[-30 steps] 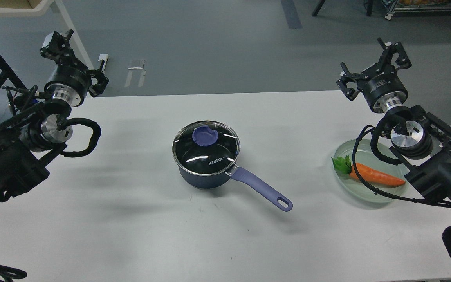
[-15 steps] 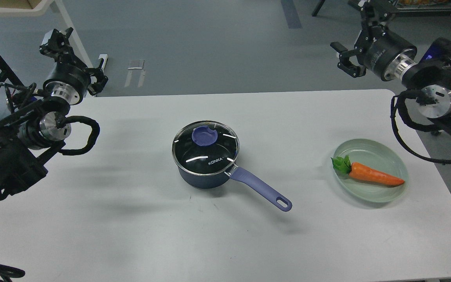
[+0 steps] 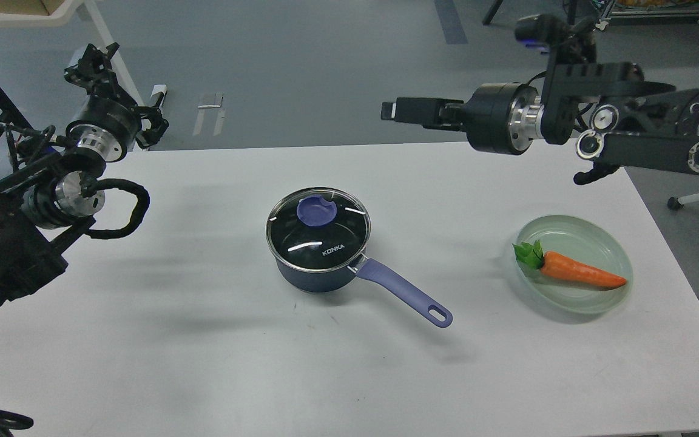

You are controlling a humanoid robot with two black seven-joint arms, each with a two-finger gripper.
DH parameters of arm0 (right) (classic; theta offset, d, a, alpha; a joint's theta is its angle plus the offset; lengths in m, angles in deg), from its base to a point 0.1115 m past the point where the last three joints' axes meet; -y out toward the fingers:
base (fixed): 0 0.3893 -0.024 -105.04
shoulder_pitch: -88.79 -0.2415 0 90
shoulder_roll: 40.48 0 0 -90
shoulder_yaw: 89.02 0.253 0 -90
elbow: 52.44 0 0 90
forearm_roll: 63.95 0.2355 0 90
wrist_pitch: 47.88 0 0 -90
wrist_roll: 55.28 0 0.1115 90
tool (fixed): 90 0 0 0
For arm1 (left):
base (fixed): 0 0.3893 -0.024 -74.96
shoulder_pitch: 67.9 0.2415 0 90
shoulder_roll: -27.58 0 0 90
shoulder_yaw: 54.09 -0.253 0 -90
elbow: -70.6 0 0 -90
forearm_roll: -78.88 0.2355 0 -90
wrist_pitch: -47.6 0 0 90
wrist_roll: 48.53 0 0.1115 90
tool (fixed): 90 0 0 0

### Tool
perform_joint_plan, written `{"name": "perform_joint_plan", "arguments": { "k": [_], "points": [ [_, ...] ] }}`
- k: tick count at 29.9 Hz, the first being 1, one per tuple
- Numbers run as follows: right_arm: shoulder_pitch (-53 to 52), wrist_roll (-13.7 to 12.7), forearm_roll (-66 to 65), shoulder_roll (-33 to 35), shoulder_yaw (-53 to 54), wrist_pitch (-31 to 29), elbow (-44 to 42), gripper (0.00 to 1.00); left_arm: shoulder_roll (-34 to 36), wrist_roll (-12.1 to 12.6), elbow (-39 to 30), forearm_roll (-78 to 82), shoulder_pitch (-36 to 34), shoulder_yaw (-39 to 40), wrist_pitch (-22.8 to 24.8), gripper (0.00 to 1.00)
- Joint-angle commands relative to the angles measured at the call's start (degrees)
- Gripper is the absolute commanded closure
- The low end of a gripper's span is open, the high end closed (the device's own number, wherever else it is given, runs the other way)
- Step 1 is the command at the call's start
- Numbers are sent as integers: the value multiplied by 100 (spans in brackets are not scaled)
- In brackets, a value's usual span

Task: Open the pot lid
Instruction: 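Reach the right gripper down and grasp the purple saucepan handle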

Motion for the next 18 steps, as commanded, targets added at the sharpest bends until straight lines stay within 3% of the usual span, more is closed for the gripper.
{"name": "perform_joint_plan", "arguments": {
  "k": [1, 7, 10, 18],
  "points": [
    [-225, -102, -252, -580, -560, 85, 244, 4, 13, -2, -1, 1, 2, 3, -8, 1],
    [-226, -94, -594, -1257, -1052, 94, 569, 8, 40, -19, -1, 19, 19, -32, 10, 1],
    [-190, -94, -787, -1530, -1369, 94, 623, 22, 49, -11, -1, 28, 20, -41, 10, 1],
    [-225, -251, -832, -1663, -1527, 6, 1009, 41, 66, -2, -1, 37, 11, -33, 186, 1]
  ]
}}
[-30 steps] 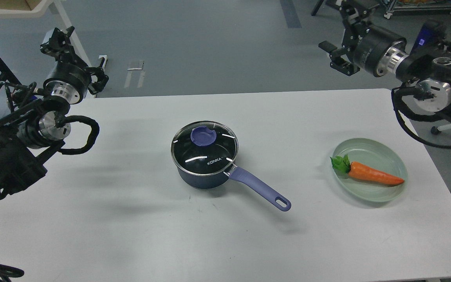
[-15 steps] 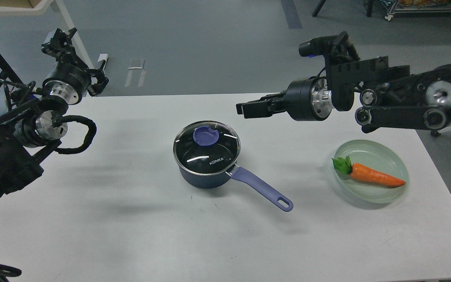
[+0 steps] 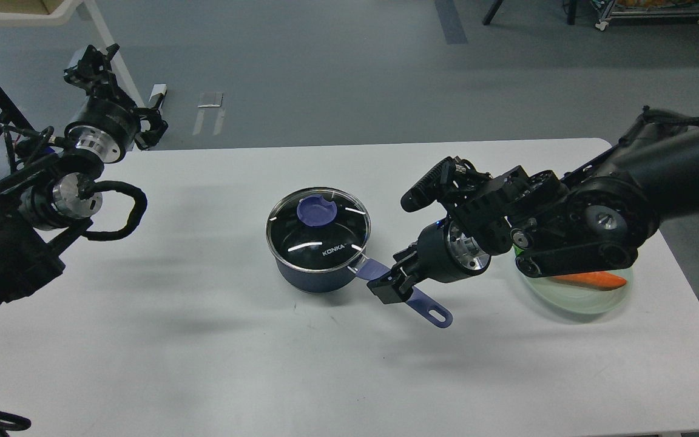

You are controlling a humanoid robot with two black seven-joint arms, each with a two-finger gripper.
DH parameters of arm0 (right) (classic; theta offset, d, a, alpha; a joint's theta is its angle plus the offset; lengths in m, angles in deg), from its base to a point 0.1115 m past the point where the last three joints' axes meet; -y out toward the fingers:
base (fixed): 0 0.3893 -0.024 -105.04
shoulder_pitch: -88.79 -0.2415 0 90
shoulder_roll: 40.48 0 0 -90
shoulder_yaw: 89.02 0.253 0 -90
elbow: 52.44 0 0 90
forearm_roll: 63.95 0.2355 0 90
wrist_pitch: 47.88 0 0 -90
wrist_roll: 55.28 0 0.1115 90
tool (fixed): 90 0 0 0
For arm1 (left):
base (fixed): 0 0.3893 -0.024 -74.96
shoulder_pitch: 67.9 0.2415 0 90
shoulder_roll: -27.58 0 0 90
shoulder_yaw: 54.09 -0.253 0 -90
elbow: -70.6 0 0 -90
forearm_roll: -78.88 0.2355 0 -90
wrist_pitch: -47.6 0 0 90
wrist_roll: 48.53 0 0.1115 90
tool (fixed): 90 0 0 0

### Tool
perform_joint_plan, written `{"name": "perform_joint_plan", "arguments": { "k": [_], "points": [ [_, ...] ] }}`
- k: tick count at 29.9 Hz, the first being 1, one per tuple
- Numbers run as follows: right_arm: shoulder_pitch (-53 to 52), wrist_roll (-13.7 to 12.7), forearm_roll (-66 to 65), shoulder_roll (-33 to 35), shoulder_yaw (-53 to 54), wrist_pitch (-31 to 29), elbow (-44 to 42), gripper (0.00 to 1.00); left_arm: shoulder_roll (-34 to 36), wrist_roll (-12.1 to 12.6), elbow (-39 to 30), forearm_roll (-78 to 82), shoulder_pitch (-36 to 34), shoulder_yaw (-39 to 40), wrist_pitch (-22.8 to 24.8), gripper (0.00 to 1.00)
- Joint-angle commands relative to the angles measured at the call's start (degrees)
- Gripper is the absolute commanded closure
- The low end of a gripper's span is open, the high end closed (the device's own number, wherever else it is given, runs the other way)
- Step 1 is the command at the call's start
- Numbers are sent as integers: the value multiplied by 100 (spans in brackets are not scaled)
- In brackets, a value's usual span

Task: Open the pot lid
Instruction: 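Reach the right gripper down and grasp the purple saucepan handle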

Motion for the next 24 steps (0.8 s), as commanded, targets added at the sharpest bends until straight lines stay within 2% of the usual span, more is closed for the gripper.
{"name": "perform_joint_plan", "arguments": {
  "k": [1, 11, 14, 16, 20, 24],
  "points": [
    [-22, -115, 3, -13, -137, -27, 240, 42, 49, 10, 0, 3, -8, 6, 37, 1],
    [5, -115, 55, 23, -340, -27, 258, 46, 119, 10, 0, 135, -16, 6, 46, 1],
    [22, -124, 82, 14, -331, -27, 267, 54, 119, 19, 0, 170, -69, -3, 37, 1],
    [22, -133, 82, 23, -331, -27, 267, 64, 102, 10, 0, 310, -95, -3, 11, 1],
    [22, -124, 99, 40, -279, -62, 267, 72, 49, -25, -43, 994, -113, -3, -16, 1],
    [22, -124, 91, 40, -279, -79, 267, 77, -21, -42, -403, 2057, -218, -12, -24, 1]
  ]
}}
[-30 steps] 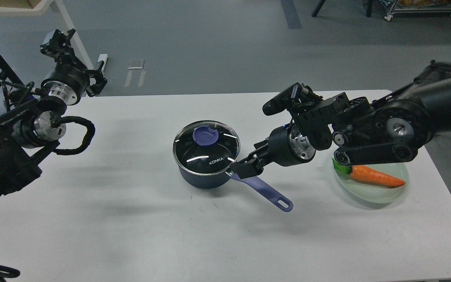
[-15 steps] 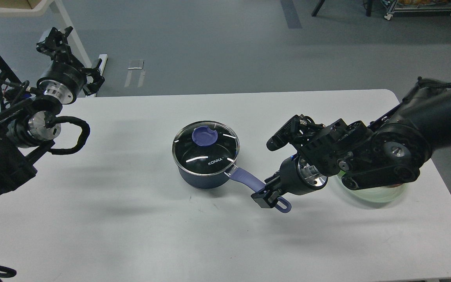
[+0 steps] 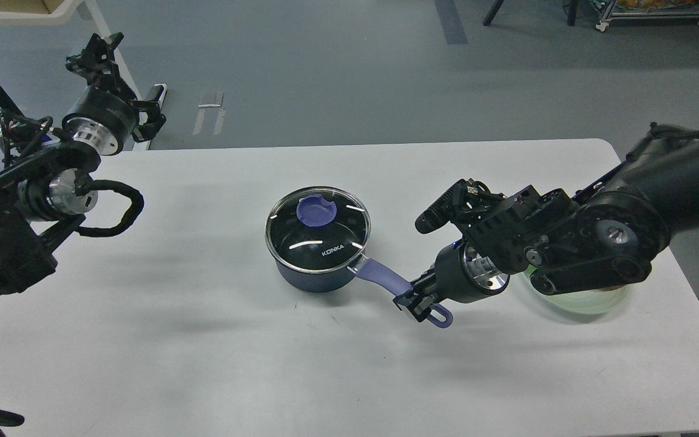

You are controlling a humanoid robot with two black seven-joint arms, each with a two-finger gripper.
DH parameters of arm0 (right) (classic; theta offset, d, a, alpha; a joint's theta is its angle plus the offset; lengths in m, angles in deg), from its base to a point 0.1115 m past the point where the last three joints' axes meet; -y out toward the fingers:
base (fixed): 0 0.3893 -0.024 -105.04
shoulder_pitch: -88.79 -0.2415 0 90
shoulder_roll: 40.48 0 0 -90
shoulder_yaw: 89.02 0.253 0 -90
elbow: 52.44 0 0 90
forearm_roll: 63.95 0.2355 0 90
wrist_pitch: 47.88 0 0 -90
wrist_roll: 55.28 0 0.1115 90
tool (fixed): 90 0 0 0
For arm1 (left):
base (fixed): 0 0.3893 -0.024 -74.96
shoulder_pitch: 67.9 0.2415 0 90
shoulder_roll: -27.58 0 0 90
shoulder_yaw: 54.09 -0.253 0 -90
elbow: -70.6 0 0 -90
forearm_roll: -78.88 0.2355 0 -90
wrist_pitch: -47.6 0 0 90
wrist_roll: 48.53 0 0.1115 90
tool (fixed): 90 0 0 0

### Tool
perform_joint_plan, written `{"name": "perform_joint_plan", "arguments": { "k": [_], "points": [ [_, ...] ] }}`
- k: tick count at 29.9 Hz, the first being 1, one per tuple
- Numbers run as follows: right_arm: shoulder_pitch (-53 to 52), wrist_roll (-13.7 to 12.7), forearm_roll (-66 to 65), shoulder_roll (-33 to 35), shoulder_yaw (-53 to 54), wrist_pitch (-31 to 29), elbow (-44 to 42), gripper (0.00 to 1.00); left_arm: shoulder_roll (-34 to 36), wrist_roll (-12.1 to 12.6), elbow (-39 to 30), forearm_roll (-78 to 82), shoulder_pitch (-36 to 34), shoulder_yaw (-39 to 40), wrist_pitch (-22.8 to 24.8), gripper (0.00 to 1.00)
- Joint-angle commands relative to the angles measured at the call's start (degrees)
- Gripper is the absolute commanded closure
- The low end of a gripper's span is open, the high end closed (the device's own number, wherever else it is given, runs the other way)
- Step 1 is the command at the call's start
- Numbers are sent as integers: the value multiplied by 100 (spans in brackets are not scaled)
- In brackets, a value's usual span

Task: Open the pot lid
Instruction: 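Reach the right gripper down and grasp the purple saucepan handle, then reach the left gripper over the pot and grasp the purple lid knob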

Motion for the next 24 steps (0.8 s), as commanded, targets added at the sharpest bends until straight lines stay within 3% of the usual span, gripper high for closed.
{"name": "perform_joint_plan", "arguments": {
  "k": [1, 7, 13, 18, 24],
  "points": [
    [-1, 6, -8, 2, 1, -13, -2, 78, -61, -18, -309, 1015, -83, -9, -11, 1],
    [-10, 6, -8, -7, 1, -13, -11, 80, -141, -27, -546, 3264, -496, -220, -11, 1],
    [17, 15, -8, 11, 1, -13, -20, 81, -88, -36, -1424, 6198, -567, -510, -72, 1],
    [52, 15, -8, 81, -8, -22, -11, 82, -158, -53, -1979, 8695, -497, -703, -968, 1],
    [43, 15, -8, 116, 1, -22, -11, 83, -158, -106, -1918, 10008, -584, -1818, -1864, 1]
  ]
}}
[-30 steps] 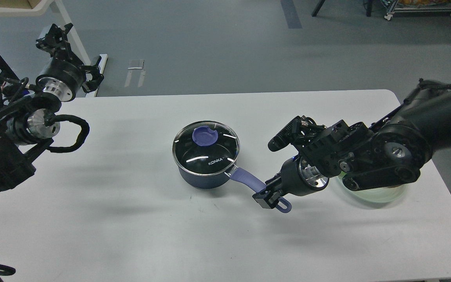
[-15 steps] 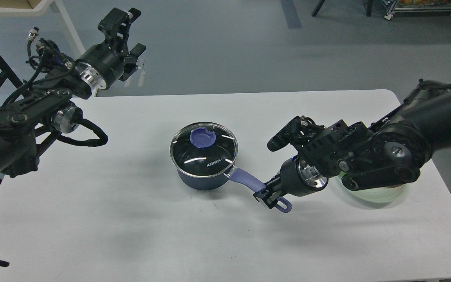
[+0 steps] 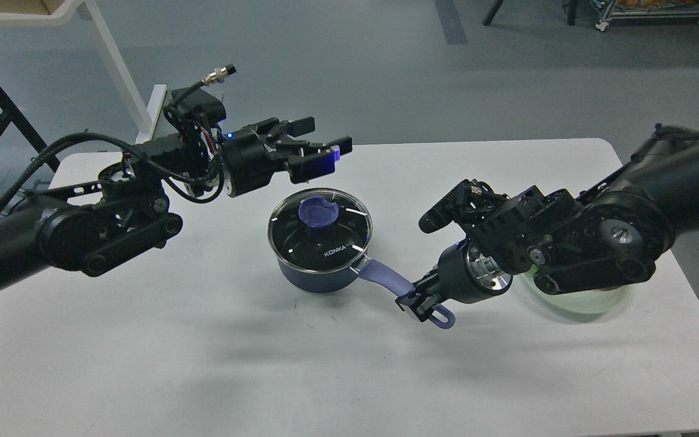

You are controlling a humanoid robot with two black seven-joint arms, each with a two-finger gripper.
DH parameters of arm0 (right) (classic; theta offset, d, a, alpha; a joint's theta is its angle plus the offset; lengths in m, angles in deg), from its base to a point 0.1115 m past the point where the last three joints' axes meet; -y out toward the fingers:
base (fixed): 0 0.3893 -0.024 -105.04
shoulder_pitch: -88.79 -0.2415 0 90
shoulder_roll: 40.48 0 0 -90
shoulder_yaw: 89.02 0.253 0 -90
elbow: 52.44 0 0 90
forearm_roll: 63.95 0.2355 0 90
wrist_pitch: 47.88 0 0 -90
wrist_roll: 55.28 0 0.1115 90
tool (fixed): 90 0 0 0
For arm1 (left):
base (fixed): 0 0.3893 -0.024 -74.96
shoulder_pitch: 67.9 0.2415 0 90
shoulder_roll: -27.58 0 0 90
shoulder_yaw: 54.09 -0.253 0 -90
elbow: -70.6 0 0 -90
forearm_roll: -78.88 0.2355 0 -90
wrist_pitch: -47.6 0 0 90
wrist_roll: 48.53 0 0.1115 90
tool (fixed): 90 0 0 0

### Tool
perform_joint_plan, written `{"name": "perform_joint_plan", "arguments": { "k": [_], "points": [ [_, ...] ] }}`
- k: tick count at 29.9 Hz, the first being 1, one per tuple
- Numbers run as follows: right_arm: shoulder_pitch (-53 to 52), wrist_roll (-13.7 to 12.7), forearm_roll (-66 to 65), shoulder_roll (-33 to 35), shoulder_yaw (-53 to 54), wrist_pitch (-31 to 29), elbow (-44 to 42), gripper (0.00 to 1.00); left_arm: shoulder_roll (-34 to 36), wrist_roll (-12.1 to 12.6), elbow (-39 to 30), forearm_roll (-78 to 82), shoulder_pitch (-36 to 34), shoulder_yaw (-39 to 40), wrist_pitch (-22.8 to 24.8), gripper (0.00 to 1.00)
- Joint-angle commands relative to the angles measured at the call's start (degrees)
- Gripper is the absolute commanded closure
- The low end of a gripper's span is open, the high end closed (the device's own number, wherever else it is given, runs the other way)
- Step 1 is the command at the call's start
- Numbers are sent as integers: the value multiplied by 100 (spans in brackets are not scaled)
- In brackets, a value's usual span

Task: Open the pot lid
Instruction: 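Reach the left gripper over the pot and grasp the purple lid knob, then lift the glass lid off the pot with the left gripper, moving it aside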

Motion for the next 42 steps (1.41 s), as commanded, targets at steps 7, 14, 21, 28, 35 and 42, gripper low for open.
{"name": "perform_joint_plan", "arguments": {
  "k": [7, 14, 21, 28, 35, 42],
  "points": [
    [2, 9, -7, -9, 5, -2, -16, 83, -301, 13, 532, 519, -13, -1038, -775, 2],
    [2, 9, -7, 0, 5, -2, -43, 83, -433, 4, 665, 510, 40, -1425, -1118, 2],
    [2, 17, -7, 0, 5, -2, -43, 83, -468, -22, 857, 519, 48, -1478, -1136, 6],
    [2, 17, -7, 0, 5, -2, -43, 82, -574, -189, 1069, 484, 66, -1812, -1372, 18],
    [11, 17, -7, 8, 5, -2, -43, 82, -574, -207, 1069, 492, 40, -1830, -1408, 49],
    [2, 17, -7, 8, 5, -2, -52, 82, -442, -233, 1017, 422, -48, -1742, -1417, 62]
  ]
}}
